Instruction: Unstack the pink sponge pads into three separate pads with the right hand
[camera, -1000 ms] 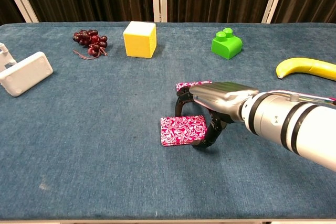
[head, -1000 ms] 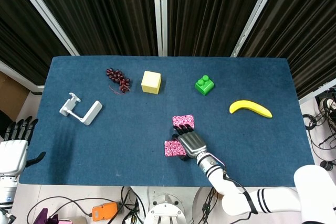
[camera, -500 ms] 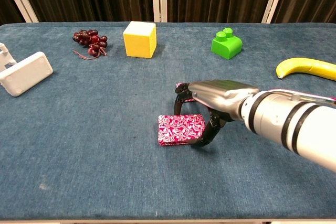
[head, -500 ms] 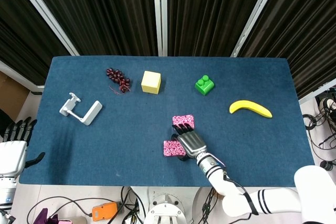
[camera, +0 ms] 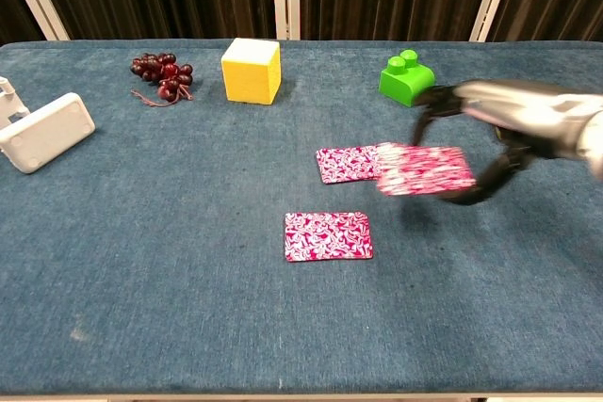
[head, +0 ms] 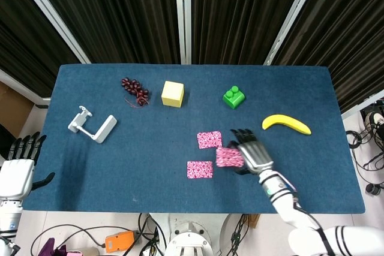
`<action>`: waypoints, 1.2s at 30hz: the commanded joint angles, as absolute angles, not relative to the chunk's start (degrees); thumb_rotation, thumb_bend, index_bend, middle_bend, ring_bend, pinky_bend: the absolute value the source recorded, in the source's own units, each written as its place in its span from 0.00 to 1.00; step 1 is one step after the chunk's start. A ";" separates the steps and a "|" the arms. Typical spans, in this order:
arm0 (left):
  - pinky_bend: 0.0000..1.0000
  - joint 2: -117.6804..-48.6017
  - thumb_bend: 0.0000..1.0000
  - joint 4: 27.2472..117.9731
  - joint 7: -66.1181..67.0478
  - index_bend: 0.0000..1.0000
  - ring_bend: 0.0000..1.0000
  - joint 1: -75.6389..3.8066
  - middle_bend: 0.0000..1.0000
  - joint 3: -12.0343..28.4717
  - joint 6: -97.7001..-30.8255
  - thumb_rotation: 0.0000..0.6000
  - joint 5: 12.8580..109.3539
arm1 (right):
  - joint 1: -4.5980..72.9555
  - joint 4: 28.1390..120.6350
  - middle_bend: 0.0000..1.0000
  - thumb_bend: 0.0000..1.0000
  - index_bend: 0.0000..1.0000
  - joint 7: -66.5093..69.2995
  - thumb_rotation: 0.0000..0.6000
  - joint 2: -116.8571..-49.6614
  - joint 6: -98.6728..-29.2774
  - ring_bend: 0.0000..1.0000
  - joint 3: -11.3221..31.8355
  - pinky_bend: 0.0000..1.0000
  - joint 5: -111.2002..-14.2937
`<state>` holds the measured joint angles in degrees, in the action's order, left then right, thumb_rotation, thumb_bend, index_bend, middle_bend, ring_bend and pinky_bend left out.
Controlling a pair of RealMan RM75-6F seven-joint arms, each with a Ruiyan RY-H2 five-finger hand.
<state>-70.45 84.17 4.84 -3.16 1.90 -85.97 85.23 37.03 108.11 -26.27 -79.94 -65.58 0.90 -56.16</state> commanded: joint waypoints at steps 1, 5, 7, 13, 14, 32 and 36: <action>0.00 -70.59 0.12 84.30 5.04 0.00 0.00 -3.32 0.00 1.95 -85.89 1.00 85.33 | 34.56 106.05 0.10 0.50 0.47 -22.88 1.00 -77.41 -64.54 0.00 -0.95 0.00 -56.37; 0.00 -70.63 0.12 84.64 5.42 0.00 0.00 -3.51 0.00 1.95 -85.71 1.00 85.37 | 33.45 102.55 0.10 0.50 0.45 -20.82 1.00 -77.51 -62.64 0.00 -1.63 0.00 -56.25; 0.00 -70.55 0.12 84.92 5.61 0.00 0.00 -3.58 0.00 1.97 -85.71 1.00 85.42 | 33.14 101.15 0.10 0.50 0.44 -20.11 1.00 -77.95 -61.72 0.00 -1.81 0.00 -56.73; 0.00 -70.38 0.12 85.51 6.14 0.00 0.00 -3.58 0.00 1.93 -85.70 1.00 85.33 | 32.56 99.11 0.10 0.50 0.31 -19.34 1.00 -78.75 -59.72 0.00 -2.14 0.00 -57.86; 0.00 -70.37 0.12 85.55 6.20 0.00 0.00 -3.59 0.00 1.92 -85.70 1.00 85.34 | 32.45 99.10 0.10 0.50 0.28 -19.20 1.00 -78.73 -59.53 0.00 -2.13 0.00 -57.95; 0.00 -70.19 0.12 85.48 3.25 0.00 0.00 -4.17 0.00 2.60 -84.85 1.00 84.39 | 20.48 106.26 0.07 0.50 0.04 -11.10 1.00 -61.49 -80.34 0.00 -1.06 0.00 -77.52; 0.00 -70.63 0.12 85.40 2.90 0.00 0.00 -4.16 0.00 2.62 -84.53 1.00 83.89 | 14.76 107.29 0.04 0.50 0.00 -8.66 1.00 -57.93 -86.75 0.00 -3.00 0.00 -80.21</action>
<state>-70.63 85.40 2.91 -4.16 2.62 -84.55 83.89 18.37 106.36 -10.40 -60.72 -83.00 -1.65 -77.64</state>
